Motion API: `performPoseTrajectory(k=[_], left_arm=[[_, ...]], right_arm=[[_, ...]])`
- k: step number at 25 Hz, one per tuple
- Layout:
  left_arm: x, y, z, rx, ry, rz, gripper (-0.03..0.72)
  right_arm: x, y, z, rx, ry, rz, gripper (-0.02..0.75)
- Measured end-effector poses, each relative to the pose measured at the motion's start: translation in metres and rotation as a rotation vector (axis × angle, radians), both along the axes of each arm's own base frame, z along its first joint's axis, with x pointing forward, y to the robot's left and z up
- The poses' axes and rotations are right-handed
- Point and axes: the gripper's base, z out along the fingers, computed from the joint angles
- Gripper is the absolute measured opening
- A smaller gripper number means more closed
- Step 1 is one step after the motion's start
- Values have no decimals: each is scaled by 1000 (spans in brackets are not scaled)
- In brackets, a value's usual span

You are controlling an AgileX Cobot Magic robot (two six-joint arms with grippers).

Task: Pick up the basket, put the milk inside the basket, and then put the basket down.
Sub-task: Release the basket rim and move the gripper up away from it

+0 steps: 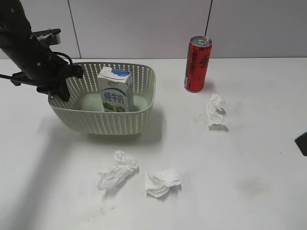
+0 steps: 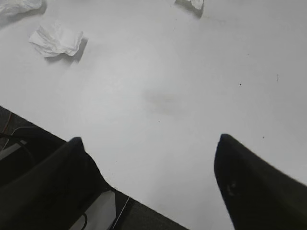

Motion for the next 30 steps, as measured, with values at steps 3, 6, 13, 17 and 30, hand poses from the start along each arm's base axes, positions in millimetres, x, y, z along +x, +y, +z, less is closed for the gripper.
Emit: performPoseTrajectory(k=[3,6,13,17,30], left_arm=[[4,-1,-9,-2,-3,9,2],[5,-1,-18,-1,19,11,27],[6,-3,-16,-31,16,33,376],[4,-3,-7,-35,5,29,617],[-86,23,147,62,-83,-96,591]], right_arm=[[-20,-8,6,33,-68,-2,629],[-31,-13,12,60,-119,-7,628],[-34,-14,14,70,-131,-11,624],[-34,-14,14,71,-131,-12,615],[-34,-15,8,54,-115,-13,596]])
